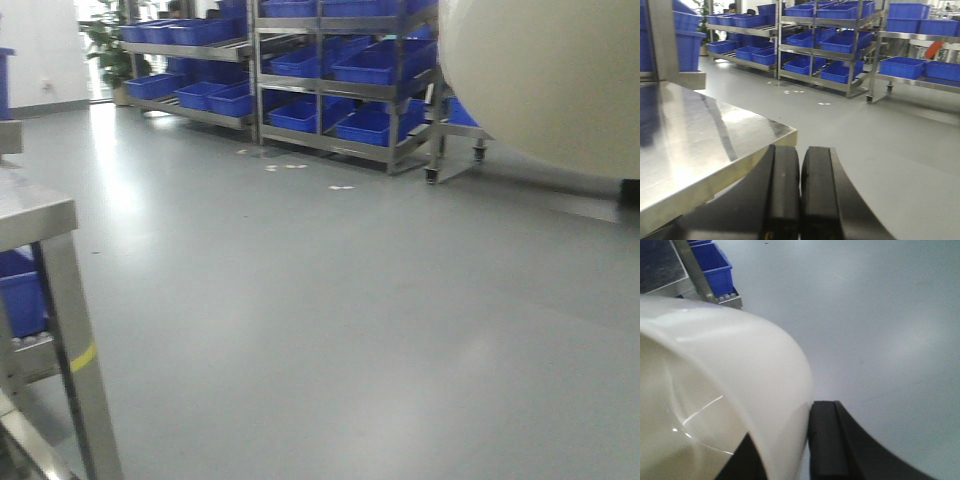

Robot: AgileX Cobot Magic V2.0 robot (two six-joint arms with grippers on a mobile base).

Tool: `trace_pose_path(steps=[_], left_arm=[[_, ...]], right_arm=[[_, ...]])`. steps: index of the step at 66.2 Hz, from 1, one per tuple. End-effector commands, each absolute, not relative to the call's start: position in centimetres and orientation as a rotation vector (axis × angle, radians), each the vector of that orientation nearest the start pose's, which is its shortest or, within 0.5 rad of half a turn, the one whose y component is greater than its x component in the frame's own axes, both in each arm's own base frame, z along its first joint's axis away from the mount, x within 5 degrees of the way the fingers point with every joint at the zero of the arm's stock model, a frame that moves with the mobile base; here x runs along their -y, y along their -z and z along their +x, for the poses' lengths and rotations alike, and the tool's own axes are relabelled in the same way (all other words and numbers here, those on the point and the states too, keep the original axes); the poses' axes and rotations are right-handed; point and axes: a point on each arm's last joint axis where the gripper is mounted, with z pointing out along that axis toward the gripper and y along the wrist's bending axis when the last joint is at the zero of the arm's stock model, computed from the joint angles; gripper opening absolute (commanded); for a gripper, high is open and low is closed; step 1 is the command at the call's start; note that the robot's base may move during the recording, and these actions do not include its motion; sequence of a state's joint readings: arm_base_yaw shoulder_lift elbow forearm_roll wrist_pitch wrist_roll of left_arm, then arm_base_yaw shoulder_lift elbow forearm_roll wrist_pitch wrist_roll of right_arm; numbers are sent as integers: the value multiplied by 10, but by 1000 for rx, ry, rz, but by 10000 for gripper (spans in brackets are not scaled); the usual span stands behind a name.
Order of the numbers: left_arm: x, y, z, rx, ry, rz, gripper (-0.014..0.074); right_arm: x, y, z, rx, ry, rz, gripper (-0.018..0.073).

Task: Move white bin to right shelf second layer
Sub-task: 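Back the base away from the steel shelf holding the bin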

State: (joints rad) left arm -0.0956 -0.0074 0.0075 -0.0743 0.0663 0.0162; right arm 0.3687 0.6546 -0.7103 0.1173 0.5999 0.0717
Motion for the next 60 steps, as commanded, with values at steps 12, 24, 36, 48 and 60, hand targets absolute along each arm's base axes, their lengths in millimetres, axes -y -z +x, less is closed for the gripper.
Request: trace_pose_path(steps=[12, 24, 36, 48, 60], left_arm=[[6, -200, 57, -1500, 134, 25, 85], [6, -200, 57, -1500, 134, 25, 85], [6, -200, 57, -1500, 134, 25, 85], [6, -200, 57, -1500, 134, 25, 85], [6, -200, 57, -1500, 134, 25, 85]], right_arm=[[-51, -361, 118, -1907, -421, -225, 53], [-51, -361, 118, -1907, -421, -225, 53], [-51, -361, 118, -1907, -421, -225, 53], [-51, -361, 118, -1907, -421, -225, 53], [-51, -361, 118, -1907, -421, -225, 53]])
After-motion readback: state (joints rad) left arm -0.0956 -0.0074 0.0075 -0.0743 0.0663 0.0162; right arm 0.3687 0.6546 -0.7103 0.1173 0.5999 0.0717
